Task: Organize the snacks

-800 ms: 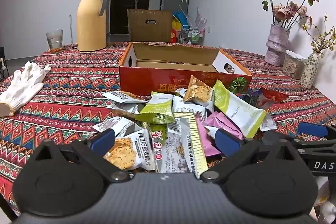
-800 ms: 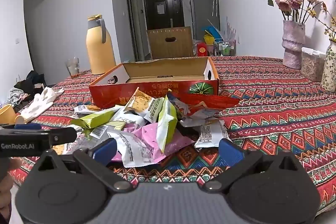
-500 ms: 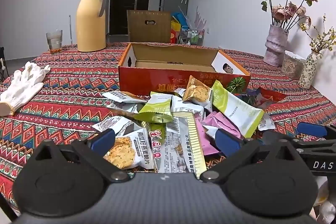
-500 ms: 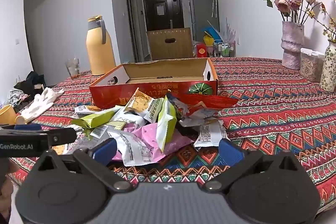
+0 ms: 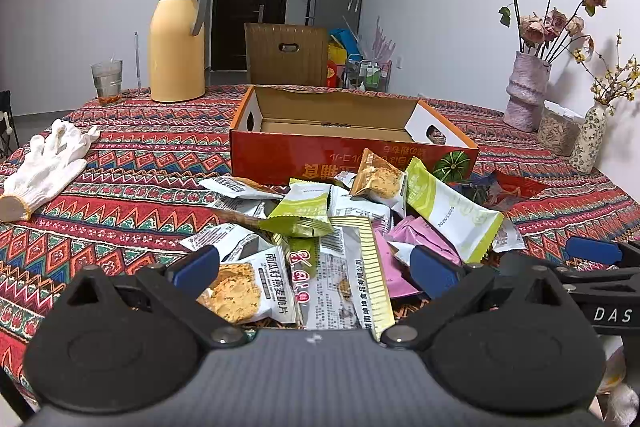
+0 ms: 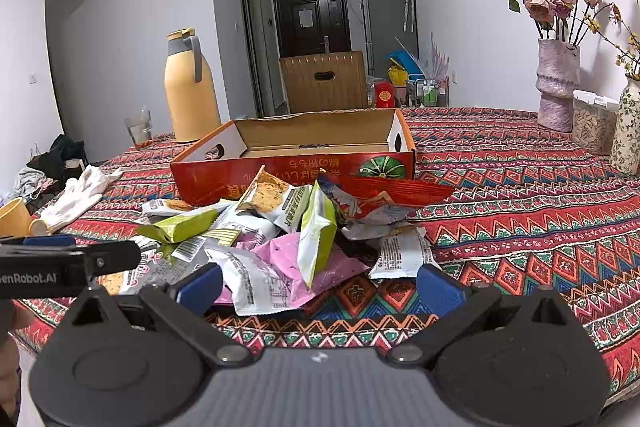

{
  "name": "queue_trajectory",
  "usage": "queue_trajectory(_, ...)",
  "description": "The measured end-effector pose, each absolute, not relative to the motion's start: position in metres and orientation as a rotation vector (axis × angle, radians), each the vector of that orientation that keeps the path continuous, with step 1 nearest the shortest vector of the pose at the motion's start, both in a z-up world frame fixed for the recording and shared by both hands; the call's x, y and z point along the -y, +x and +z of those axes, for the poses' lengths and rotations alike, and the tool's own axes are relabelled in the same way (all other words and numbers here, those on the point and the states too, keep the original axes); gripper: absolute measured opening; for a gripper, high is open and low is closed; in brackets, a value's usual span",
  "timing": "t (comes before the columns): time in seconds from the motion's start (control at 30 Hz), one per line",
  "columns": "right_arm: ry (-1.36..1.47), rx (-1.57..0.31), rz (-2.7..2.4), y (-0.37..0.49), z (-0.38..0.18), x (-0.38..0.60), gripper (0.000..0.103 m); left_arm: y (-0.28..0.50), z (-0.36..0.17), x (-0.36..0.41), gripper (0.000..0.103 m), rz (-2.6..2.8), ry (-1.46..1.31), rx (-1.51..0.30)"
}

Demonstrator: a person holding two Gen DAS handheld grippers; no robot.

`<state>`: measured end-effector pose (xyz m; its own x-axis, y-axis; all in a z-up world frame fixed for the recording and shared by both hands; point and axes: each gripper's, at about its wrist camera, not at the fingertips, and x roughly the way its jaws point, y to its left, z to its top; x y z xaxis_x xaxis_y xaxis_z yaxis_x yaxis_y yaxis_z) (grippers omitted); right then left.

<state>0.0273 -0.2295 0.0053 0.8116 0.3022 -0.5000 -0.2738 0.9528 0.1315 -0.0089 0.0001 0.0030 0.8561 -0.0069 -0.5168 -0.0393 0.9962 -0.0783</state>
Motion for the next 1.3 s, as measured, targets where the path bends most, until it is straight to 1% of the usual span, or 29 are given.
queue_trajectory(1.3,0.052,-0.560,0.311,0.0296,-0.0014,0.2264,0.103,-0.0073,-0.0062,-0.0066,0.103,0.019,-0.111,-0.562)
